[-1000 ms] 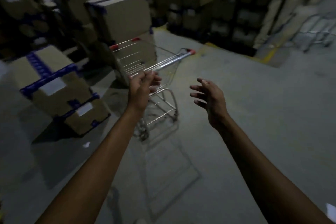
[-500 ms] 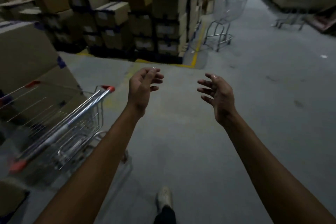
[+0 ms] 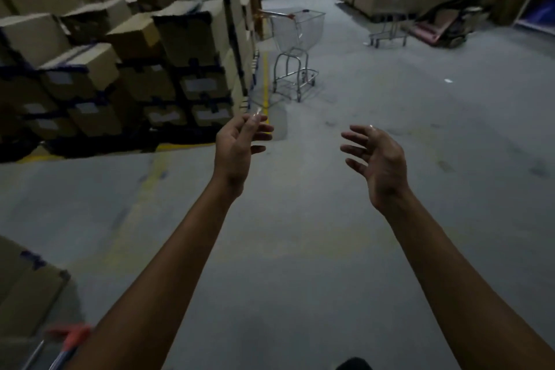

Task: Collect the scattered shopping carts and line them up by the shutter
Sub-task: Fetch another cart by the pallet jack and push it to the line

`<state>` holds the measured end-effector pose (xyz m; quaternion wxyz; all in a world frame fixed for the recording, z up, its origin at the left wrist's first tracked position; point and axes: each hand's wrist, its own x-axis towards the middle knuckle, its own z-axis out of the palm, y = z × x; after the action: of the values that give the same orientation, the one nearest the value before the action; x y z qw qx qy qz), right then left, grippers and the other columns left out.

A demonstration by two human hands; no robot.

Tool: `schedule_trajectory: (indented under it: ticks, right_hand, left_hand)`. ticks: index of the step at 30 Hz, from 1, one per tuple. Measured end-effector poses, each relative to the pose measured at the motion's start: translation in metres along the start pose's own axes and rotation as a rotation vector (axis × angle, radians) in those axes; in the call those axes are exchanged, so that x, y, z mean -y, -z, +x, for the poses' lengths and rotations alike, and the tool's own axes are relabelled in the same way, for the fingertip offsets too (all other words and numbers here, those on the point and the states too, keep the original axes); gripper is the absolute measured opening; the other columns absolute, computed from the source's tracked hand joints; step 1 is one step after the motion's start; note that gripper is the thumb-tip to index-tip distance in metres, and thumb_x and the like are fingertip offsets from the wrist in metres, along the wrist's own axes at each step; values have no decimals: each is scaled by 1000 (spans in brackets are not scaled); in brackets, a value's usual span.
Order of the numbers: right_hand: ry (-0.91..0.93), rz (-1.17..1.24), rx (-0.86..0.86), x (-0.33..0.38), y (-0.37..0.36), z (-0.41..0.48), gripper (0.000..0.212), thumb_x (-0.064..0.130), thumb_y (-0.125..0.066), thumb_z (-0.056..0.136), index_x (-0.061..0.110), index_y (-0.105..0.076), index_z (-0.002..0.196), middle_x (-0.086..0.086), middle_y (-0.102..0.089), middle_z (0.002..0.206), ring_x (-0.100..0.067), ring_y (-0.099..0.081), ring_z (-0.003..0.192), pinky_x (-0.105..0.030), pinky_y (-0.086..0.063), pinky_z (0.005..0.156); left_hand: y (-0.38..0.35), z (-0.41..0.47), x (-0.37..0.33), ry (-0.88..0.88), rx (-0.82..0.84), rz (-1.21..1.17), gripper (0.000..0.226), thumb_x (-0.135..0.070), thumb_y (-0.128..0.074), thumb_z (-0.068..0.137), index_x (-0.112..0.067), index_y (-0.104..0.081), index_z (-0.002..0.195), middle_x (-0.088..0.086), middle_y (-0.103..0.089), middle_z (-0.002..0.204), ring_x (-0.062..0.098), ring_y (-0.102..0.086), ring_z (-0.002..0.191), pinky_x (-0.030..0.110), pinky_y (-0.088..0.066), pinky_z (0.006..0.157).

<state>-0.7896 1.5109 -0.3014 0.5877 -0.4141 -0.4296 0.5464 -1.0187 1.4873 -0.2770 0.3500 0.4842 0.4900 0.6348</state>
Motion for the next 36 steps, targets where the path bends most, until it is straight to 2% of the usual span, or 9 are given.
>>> schedule_trajectory:
  ticks: [8,11,16,18,21,24,27,31,36]
  right_hand:
    - [51,23,-89,-17,47,190,45,47,-52,84,15,-69,110,-6,-75,112,-21,-69,95,-36,-48,80]
    - [50,26,-135,-10,72,279,42,45,-54,85,15,-70,110,-6,-74,112,-21,-68,94,-36,-48,79]
    - [119,-62,-201,10,107,423,15,11,-56,100,14,-70,100,-1,-76,98,-13,-68,80,-28,-49,72]
    - [145,-114,-234,17,116,471,12,7,-63,96,12,-72,93,2,-77,85,-11,-67,70,-24,-51,67]
    - [175,-112,-282,22,128,537,10,12,-73,90,8,-72,81,-1,-74,69,-12,-63,56,-22,-51,59]
    - [187,-107,-330,17,141,607,23,20,-71,93,7,-69,74,-2,-70,60,-13,-61,53,-23,-51,55]
    - [170,-91,-349,5,154,683,28,21,-63,98,5,-68,76,-1,-69,58,-11,-60,50,-20,-49,53]
    - [184,-130,-323,-5,170,801,21,16,-66,96,6,-70,78,-2,-73,65,-9,-58,51,-17,-46,53]
    - [194,-163,-341,6,184,952,8,8,-69,93,8,-71,85,-1,-74,72,-9,-60,56,-20,-46,56]
  left_hand:
    - [-104,179,81,12,133,16,33,-41,-54,90,-15,-67,104,9,-73,98,19,-70,89,28,-52,70]
    - [-161,258,101,-13,171,41,15,-27,-62,97,-14,-66,104,8,-73,97,17,-70,88,30,-54,72]
    - [-252,386,124,-78,180,39,3,-6,-70,92,-9,-69,90,6,-74,83,15,-69,78,27,-53,67]
    - [-280,427,134,-91,166,43,14,-8,-71,91,-1,-68,78,0,-73,70,12,-67,67,24,-52,60]
    - [-317,484,152,-114,157,57,37,-16,-68,95,11,-65,69,3,-70,60,14,-62,54,23,-49,52]
    - [-352,549,181,-96,126,38,43,-21,-60,100,0,-67,63,3,-68,57,13,-61,51,22,-47,51]
    - [-383,613,214,-72,132,19,36,-19,-57,101,-8,-70,69,2,-71,63,13,-63,55,22,-48,53]
    - [-427,719,259,-80,169,-48,14,-4,-61,97,-10,-70,87,2,-73,73,15,-64,60,24,-49,55]
    - [-498,868,288,-70,190,-61,28,13,-52,91,-10,-68,85,6,-72,76,14,-64,61,21,-47,55]
